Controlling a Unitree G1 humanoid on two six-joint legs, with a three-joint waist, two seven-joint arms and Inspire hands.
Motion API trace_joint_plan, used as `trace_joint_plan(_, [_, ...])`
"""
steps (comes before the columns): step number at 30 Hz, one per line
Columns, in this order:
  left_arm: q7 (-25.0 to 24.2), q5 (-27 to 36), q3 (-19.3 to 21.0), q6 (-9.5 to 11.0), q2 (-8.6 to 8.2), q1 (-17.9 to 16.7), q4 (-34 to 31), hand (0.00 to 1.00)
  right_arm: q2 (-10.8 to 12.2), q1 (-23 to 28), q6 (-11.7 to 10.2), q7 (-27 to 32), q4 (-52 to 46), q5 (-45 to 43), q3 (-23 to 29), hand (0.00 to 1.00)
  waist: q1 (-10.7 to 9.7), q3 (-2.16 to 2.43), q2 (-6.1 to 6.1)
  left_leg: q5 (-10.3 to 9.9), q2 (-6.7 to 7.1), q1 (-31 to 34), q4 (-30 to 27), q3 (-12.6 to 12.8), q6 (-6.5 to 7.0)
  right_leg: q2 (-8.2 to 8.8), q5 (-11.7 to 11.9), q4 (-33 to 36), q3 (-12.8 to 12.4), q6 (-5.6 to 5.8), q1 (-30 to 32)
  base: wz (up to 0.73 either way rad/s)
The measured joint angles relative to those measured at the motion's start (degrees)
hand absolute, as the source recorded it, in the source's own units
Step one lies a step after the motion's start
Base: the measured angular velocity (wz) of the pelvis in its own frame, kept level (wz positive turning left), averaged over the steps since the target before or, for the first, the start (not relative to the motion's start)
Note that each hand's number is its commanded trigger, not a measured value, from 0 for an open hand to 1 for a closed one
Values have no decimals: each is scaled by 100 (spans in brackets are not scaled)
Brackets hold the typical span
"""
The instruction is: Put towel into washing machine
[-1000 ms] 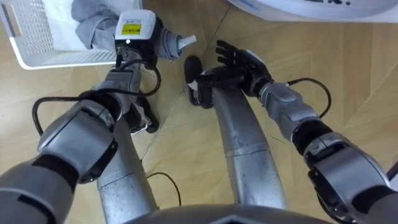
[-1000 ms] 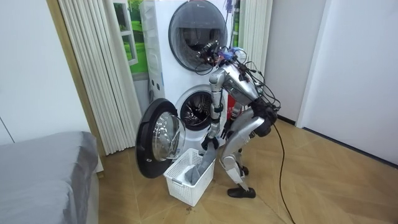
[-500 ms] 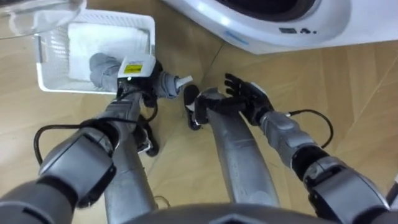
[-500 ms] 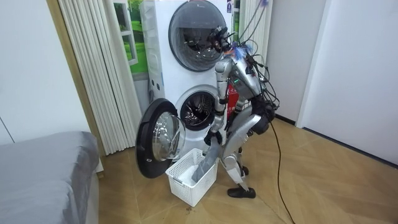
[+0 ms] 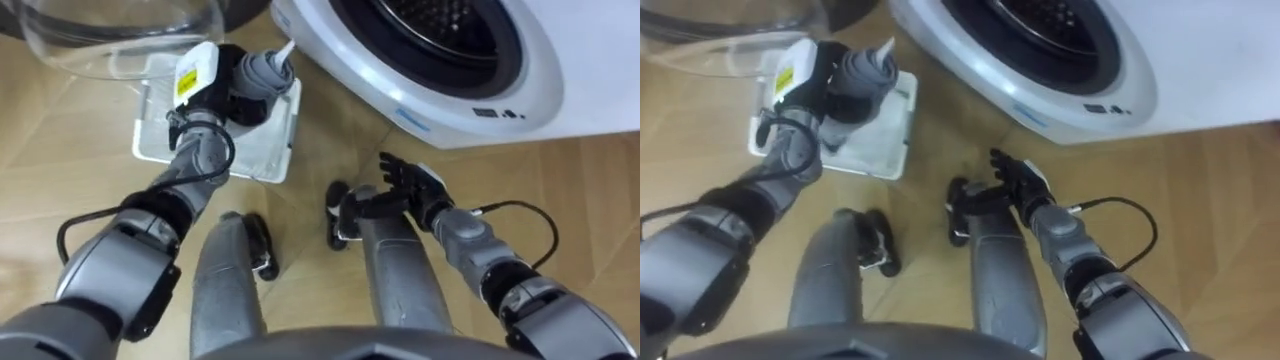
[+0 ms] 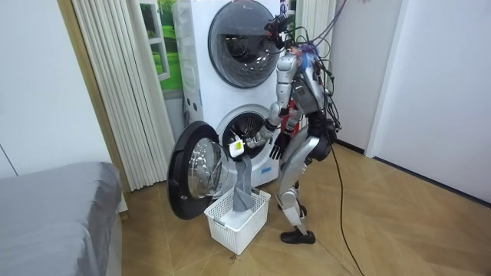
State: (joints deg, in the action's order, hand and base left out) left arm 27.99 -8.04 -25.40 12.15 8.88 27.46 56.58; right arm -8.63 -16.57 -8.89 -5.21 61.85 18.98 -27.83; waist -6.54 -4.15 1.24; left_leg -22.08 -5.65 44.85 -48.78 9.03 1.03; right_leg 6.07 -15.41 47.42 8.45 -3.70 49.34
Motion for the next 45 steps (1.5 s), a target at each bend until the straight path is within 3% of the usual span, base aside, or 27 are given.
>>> trace_joint_plan(3, [-449,777,-93,0,-74,-136,-333,100,-18,-29,-2,-59,1,-133,17,0,63,24,-8,89,45,-57,144,-34,17,40,53,-112,40,17,-77,13])
trace_joint_plan(6, [-1108,2060,-548,2,-80,-390,-668,100,-28,-15,16,-134,-35,-219,8,0,75,59,-17,210,58,-202,390,13,44,73,150,-332,69,39,-228,6])
trace_joint_plan(7, [-1446,2607,-712,-8,-80,-535,-758,100,-27,33,17,-149,-113,-273,9,0,54,115,-16,257,66,-240,499,21,46,72,192,-432,82,47,-277,4])
trace_joint_plan(11, [-2688,4411,-1098,-62,-115,-886,-923,100,-24,59,16,-232,-196,-393,47,0,48,148,10,383,82,-429,766,21,44,37,332,-739,107,60,-486,0])
trace_joint_plan(13, [-3201,4925,-1182,-90,-120,-1013,-935,100,-36,106,14,-342,-277,-387,80,0,38,158,15,408,89,-451,813,10,45,32,352,-795,123,64,-528,3])
trace_joint_plan(17, [-3869,5369,-1302,-133,-114,-1063,-937,100,-39,115,14,-424,-402,-384,113,0,61,159,14,424,59,-421,823,-15,43,-7,420,-885,126,61,-532,-2])
trace_joint_plan(25, [-4351,5536,-1304,-277,-17,-1123,-1053,100,-54,218,10,-590,-430,-416,226,0,39,179,39,425,40,-445,814,19,43,-29,431,-896,120,54,-554,0])
trace_joint_plan(26, [-4370,5579,-1301,-307,-3,-1124,-1079,100,-57,218,9,-621,-429,-415,253,12,39,185,38,425,40,-450,806,16,42,-43,445,-920,134,47,-574,0])
trace_joint_plan(27, [-4371,5584,-1298,-319,12,-1129,-1117,100,-54,218,9,-633,-429,-419,271,59,43,187,36,425,36,-451,805,10,42,-61,465,-950,140,46,-588,-6])
trace_joint_plan(29, [-4393,5582,-1276,-354,89,-1159,-1333,100,-55,242,-47,-659,-434,-438,274,100,60,198,35,429,9,-448,803,-3,34,-105,514,-1019,136,46,-611,-6])
trace_joint_plan(37, [-4446,5687,-934,-465,66,-1168,-1777,100,-53,351,-267,-423,-453,-432,271,100,215,272,-65,465,-72,-442,827,3,24,-219,688,-1256,135,34,-685,-7])
trace_joint_plan(45, [-4456,5919,-831,-467,30,-1168,-1850,100,-18,320,-337,-400,-452,-454,284,100,264,265,-80,501,-67,-445,851,-39,21,-209,708,-1286,177,25,-716,3])
